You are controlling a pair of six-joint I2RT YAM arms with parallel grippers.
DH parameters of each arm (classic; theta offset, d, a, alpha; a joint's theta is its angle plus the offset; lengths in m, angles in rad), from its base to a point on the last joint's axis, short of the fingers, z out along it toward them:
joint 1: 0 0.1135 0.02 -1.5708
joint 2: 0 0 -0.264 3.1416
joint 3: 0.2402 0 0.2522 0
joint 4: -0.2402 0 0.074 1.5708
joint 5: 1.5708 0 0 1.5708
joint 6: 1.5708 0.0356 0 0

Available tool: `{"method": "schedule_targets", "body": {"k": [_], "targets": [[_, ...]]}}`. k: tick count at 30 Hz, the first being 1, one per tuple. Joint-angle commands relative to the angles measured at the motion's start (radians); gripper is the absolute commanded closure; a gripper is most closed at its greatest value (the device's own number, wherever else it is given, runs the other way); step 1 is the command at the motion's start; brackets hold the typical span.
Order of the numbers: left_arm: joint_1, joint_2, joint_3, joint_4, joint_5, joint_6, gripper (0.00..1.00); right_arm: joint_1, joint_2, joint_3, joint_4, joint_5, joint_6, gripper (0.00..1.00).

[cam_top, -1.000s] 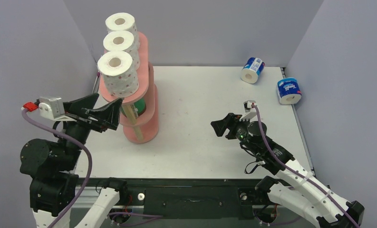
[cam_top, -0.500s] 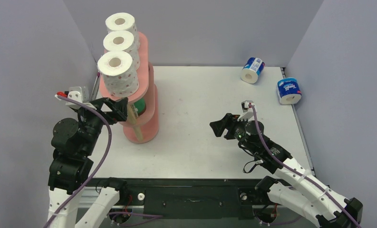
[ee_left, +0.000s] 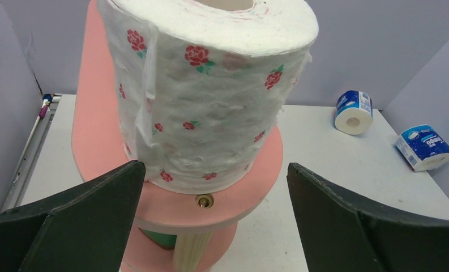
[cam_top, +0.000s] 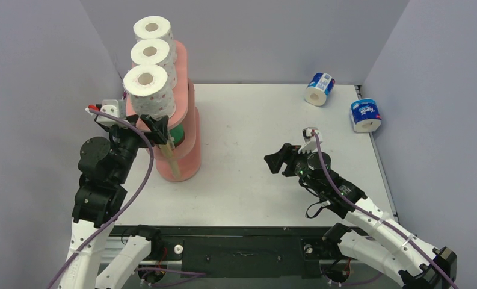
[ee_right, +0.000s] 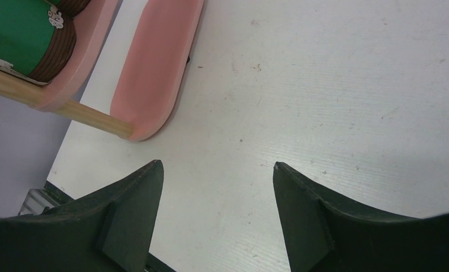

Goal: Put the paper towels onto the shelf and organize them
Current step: Adjust the paper towel on the shelf.

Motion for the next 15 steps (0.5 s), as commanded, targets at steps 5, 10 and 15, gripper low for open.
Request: {"method": "schedule_targets", "body": {"k": [5,10,15], "targets": [[-0.01,0.054,-0.009,0.133,-0.002,0.04,0.04,0.003,0.016,0.002,0.054,0.0,-0.017,0.34],[-0.01,0.086,-0.009,0.167,-0.017,0.028,0.04,0.002,0.016,0.004,0.053,0.005,-0.024,0.34],[-0.01,0.104,-0.004,0.175,-0.026,0.022,0.04,0.001,0.015,0.004,0.051,0.007,-0.03,0.34]]}}
